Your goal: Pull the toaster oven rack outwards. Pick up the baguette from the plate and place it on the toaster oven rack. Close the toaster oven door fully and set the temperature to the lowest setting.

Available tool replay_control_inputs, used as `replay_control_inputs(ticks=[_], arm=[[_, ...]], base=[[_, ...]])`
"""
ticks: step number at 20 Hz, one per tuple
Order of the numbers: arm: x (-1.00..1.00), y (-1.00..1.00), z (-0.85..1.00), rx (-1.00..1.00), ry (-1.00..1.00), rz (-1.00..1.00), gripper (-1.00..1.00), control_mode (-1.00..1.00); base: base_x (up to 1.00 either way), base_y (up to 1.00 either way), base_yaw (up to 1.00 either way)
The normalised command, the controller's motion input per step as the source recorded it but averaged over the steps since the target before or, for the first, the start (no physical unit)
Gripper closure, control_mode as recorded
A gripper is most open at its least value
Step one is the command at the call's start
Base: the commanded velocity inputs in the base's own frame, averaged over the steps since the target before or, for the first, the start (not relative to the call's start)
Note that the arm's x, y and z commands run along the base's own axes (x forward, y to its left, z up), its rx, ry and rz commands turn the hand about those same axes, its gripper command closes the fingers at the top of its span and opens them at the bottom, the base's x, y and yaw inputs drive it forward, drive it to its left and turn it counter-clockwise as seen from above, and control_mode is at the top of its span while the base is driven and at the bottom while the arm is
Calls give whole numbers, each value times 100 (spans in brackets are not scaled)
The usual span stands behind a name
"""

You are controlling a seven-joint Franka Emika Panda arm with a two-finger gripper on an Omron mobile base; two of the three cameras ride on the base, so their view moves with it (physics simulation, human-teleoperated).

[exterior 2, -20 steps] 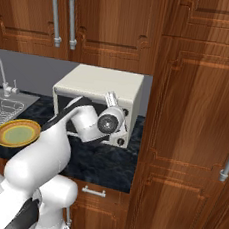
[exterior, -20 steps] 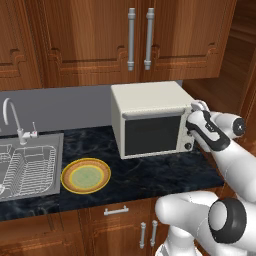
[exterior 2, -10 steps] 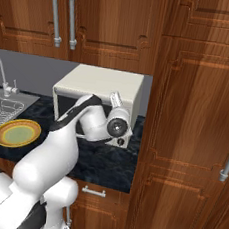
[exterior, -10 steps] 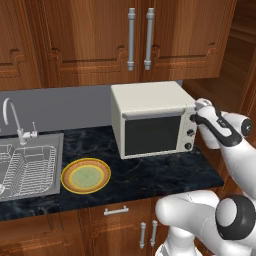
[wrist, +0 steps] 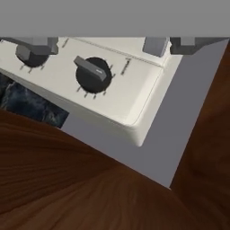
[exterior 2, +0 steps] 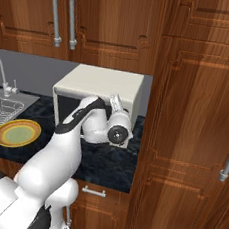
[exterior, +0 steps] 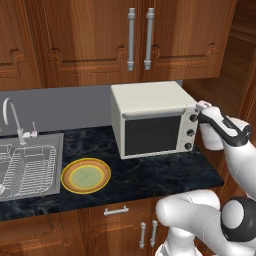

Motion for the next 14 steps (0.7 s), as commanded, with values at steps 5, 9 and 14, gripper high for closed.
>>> replay_control_inputs(ticks=[5, 9, 14], arm=[[-20, 0, 0, -11, -2, 0, -100, -100], [-24, 0, 0, -18, -6, 0, -100, -100], [-16, 7, 1, -21, -11, 0, -100, -100]], base=[[0, 0, 0], [0, 0, 0], [0, 0, 0]])
